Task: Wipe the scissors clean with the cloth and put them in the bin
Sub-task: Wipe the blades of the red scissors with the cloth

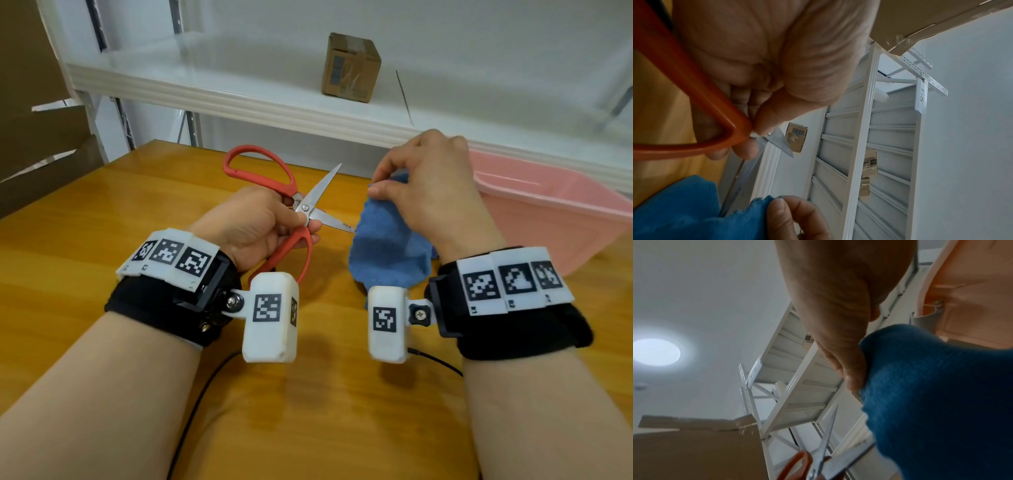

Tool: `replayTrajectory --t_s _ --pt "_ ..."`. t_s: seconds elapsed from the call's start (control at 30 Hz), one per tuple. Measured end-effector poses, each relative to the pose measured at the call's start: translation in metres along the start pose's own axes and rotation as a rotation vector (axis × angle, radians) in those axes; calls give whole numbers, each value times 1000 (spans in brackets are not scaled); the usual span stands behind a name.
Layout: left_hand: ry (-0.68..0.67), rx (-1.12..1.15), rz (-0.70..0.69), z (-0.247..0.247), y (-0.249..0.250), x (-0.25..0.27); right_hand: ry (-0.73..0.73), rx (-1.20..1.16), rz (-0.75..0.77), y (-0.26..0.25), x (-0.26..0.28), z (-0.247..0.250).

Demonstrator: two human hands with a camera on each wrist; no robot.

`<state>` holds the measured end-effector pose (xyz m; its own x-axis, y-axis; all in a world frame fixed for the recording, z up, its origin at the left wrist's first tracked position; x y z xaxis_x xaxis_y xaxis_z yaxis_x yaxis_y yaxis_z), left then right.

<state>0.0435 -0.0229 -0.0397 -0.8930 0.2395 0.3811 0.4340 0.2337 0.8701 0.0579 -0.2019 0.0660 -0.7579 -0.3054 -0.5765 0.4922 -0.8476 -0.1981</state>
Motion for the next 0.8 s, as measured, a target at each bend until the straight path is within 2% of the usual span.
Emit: replayTrajectory --t_s 0.17,0.3,0.33,0.37,0.47,0.53,0.67,0.8 --pt "7 24 29 2 -1 2 104 -57 -82 17 5 4" --pt "-4 28 51 1 -2 4 447 -15 -112 16 13 38" --pt "-4 28 56 1 -3 4 481 -23 -101 12 15 43" --pt "-7 28 57 1 -3 4 453 -41 -86 10 13 39" --pt "-9 24 54 1 -3 4 142 -109 -64 6 4 1" --pt "-7 27 51 2 -3 3 -12 -148 -42 -3 3 -20" --pt "-1 13 41 3 -1 4 -79 -176 55 -27 1 -30" --pt "30 6 45 6 -2 3 -53 -257 88 -33 0 -29"
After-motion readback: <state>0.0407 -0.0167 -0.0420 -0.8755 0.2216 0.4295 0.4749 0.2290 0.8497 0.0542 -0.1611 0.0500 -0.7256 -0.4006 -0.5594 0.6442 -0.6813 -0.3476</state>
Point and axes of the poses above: each hand's wrist, its own x-axis away from the middle knuckle, its own z-axis out of the back of the hand, y = z × x, the point moved 10 cm from there along -x, towards the middle knuckle, and after that the axes turned 14 degrees about z, right-handed, at the moved point
